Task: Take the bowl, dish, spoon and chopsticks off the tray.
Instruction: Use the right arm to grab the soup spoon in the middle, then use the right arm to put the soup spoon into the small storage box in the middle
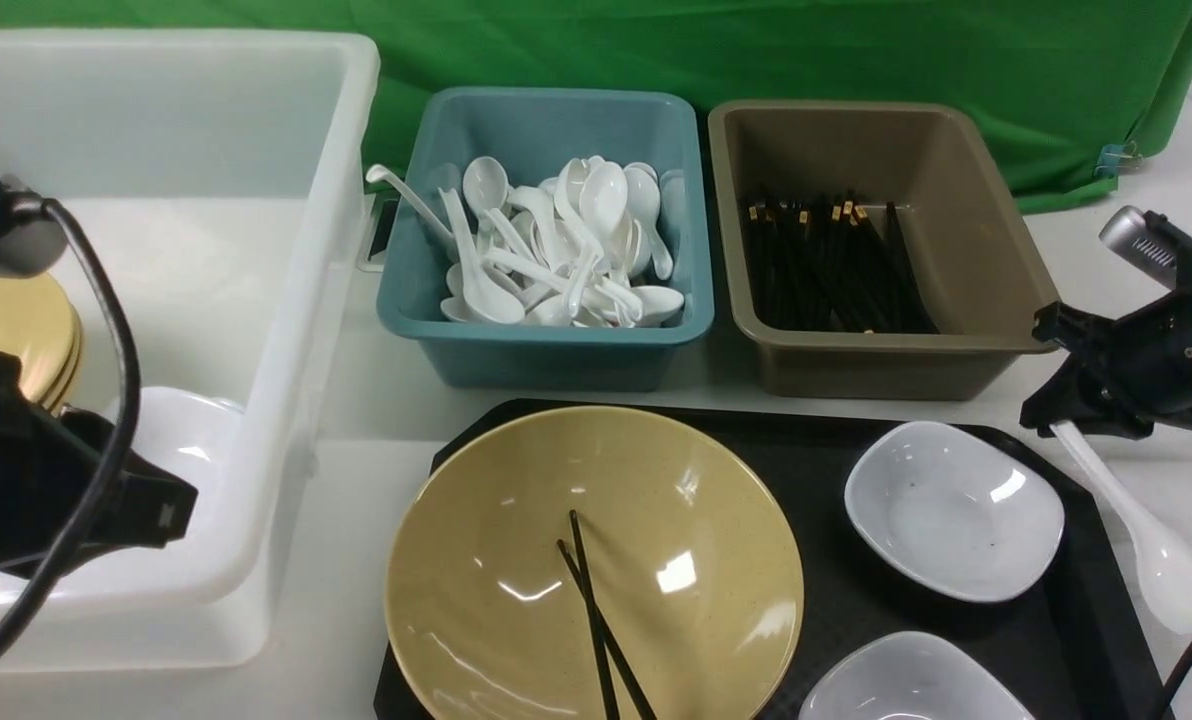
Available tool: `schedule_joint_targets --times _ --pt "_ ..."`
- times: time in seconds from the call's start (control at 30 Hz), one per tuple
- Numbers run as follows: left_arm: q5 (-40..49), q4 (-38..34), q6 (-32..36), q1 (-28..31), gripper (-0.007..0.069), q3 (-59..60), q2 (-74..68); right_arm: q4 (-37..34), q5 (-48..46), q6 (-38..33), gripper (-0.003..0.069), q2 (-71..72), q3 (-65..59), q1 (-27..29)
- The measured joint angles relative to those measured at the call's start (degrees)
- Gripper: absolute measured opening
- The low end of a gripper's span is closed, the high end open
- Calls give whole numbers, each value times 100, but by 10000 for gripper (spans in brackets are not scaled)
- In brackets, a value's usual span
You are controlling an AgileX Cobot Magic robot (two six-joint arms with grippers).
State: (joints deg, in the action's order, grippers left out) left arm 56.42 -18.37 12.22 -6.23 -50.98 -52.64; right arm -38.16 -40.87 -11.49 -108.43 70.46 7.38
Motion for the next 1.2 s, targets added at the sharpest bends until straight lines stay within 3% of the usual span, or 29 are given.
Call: schedule_joint_targets --times 0.37,0.63,0.7,0.77,0.83,1.0,1.2 --pt "-139 0 0 0 -19 0 0 -107 -456 -354 61 1009 63 -152" --pt "-1170 -71 5 0 -19 0 -201 -863 -502 -495 61 717 1967 -1055" --pt "-1735 -501 421 0 -19 0 -473 -978 -392 -460 61 25 3235 -1598" --pt "-1889 -743 715 0 -19 0 -577 -997 -355 -428 61 -194 3683 -1732" --pt "-2286 -1492 1455 0 -19 0 -868 -1036 -256 -292 60 -1007 4852 -2132" --pt "-2750 -2836 2888 -47 -19 -266 -1475 -1050 -205 17 60 -2228 6642 -2493" --pt "-2827 -3093 3087 -337 -19 -914 -2279 -1034 -239 156 60 -3122 7711 -2677"
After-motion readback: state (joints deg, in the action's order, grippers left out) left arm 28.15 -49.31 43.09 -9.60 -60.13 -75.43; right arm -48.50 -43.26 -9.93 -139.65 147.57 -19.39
